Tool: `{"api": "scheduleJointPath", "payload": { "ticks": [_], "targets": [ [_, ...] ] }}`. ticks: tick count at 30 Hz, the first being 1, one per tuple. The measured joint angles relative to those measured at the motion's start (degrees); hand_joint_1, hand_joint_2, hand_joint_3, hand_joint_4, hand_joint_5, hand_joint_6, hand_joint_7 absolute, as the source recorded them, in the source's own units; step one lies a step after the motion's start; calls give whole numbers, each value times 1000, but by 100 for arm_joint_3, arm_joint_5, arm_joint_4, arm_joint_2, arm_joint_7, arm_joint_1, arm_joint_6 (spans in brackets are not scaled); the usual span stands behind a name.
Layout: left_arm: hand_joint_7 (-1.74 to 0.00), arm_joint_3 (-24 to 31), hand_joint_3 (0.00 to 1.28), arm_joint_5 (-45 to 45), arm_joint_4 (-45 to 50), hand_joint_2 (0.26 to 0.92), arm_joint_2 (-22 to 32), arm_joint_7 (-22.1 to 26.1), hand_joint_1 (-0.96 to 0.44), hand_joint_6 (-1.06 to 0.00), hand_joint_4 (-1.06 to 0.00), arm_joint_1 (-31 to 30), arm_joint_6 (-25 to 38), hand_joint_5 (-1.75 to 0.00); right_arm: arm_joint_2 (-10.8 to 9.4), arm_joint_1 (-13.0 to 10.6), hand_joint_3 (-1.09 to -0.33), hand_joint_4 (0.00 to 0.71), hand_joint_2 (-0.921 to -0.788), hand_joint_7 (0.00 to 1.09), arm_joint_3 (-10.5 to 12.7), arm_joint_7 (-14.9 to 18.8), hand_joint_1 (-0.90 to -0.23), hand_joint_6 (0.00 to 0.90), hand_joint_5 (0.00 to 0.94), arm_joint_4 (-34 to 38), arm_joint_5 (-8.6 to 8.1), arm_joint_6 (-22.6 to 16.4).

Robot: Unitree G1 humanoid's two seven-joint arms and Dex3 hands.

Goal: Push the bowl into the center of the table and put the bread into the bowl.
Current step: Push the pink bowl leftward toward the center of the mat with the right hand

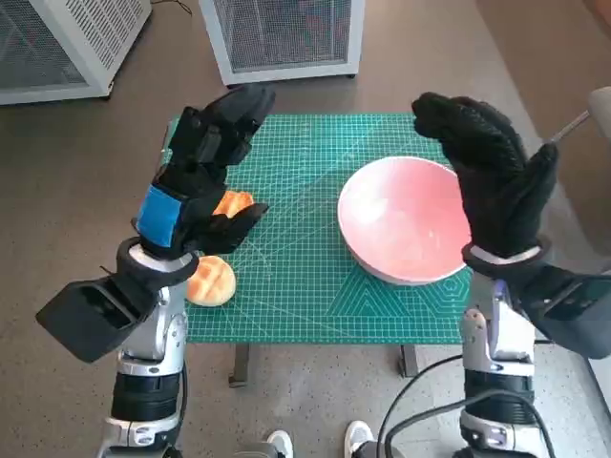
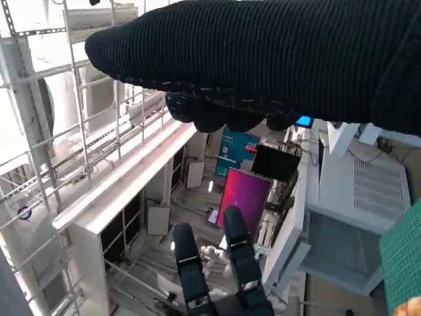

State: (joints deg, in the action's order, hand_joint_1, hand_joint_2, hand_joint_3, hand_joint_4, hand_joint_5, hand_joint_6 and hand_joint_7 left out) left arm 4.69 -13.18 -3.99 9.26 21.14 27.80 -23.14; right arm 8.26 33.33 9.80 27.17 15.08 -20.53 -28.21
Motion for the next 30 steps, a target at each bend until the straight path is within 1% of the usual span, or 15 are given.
{"api": "scheduleJointPath", "payload": {
  "ticks": [3,5,7,10,15,17,19,21,22,23,24,28,30],
  "targets": [
    [-663,1,379,18,-12,921,2,-3,-541,1,-242,0,-7,-48,120,56,-457,395,-920,572,174,54,-417,160,0,325,-27,-134],
    [-662,2,382,34,-12,921,2,-4,-539,1,-242,0,-8,-48,189,116,-457,394,-921,570,288,84,-417,161,0,553,-86,-219],
    [-662,2,383,44,-12,921,2,-3,-543,1,-242,0,-8,-49,263,184,-456,393,-921,568,409,91,-418,165,0,781,-135,-294],
    [-661,3,383,55,-13,921,2,-4,-550,1,-240,0,-11,-49,366,275,-456,390,-921,562,578,79,-417,170,0,1097,-163,-439],
    [-658,4,382,88,-34,921,0,-5,-561,1,-240,0,-42,-49,521,395,-477,376,-921,547,786,-59,-417,159,0,1540,-151,-635],
    [-656,4,383,94,-48,921,-3,-8,-563,1,-240,-1,-55,-50,571,432,-492,366,-921,568,865,-147,-409,139,0,1703,-148,-687],
    [-655,4,383,97,-63,921,-6,-11,-564,1,-239,0,-63,-50,613,465,-521,356,-915,611,931,-234,-400,109,1,1865,-131,-738],
    [-654,4,383,104,-76,921,-10,-19,-563,1,-239,0,-73,-50,663,503,-562,350,-905,667,994,-325,-389,72,2,2035,-109,-770],
    [-654,4,383,107,-82,921,-12,-23,-562,1,-239,0,-77,-50,688,530,-569,352,-903,677,1030,-377,-385,69,3,2147,-102,-782],
    [-653,4,384,108,-88,921,-13,-29,-560,1,-239,-1,-83,-50,717,561,-591,356,-895,699,1065,-422,-381,61,5,2264,-94,-787],
    [-649,4,384,108,-94,921,-15,-36,-559,1,-239,0,-90,-51,743,588,-607,365,-890,715,1101,-468,-376,58,10,2371,-82,-788],
    [-636,5,385,109,-131,921,-25,-55,-560,1,-239,0,-99,-51,854,718,-632,382,-881,734,1260,-608,-366,57,17,2928,-67,-821],
    [-632,4,385,109,-139,921,-32,-63,-559,1,-238,-1,-102,-51,907,785,-648,385,-873,717,1338,-653,-360,66,15,3231,-71,-812]
  ]
}}
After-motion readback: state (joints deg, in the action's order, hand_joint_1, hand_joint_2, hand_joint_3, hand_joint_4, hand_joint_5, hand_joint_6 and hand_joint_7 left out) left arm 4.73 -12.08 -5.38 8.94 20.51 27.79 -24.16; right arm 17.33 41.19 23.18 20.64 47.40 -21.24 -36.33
